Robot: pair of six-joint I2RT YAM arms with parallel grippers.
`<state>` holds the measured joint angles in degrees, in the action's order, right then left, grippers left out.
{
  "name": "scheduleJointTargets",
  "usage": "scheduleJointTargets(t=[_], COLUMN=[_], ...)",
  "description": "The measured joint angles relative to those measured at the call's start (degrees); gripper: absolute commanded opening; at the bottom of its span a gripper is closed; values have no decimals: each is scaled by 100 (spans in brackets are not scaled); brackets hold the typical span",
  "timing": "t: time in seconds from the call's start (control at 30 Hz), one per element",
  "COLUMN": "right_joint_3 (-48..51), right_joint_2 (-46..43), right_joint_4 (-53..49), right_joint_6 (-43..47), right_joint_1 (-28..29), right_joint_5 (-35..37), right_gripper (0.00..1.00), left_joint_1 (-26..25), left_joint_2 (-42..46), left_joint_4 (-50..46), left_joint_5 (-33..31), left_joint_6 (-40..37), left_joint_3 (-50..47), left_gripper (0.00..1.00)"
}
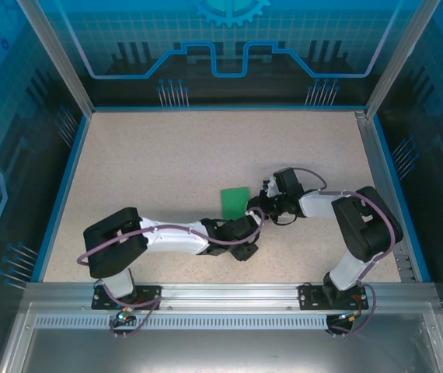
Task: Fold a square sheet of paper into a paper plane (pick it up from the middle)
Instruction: Third fold the triangle at the center of the table.
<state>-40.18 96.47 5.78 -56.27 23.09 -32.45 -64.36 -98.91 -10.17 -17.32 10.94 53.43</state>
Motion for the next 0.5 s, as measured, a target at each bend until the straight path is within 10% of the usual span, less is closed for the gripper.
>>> scheduleJointTargets(t=[0.5], right_joint_3=[-4], right_joint_2=[2], right_joint_4=[-267], right_joint_6=[240], right_joint_1=[-70], right_joint_5=[7], right_gripper=[14], left_joint_1=[0], left_joint_2=[140], left_joint_4=[52], left_joint_5=[-264], left_joint_6=[-52], left_joint_3=[4], left_gripper=[19])
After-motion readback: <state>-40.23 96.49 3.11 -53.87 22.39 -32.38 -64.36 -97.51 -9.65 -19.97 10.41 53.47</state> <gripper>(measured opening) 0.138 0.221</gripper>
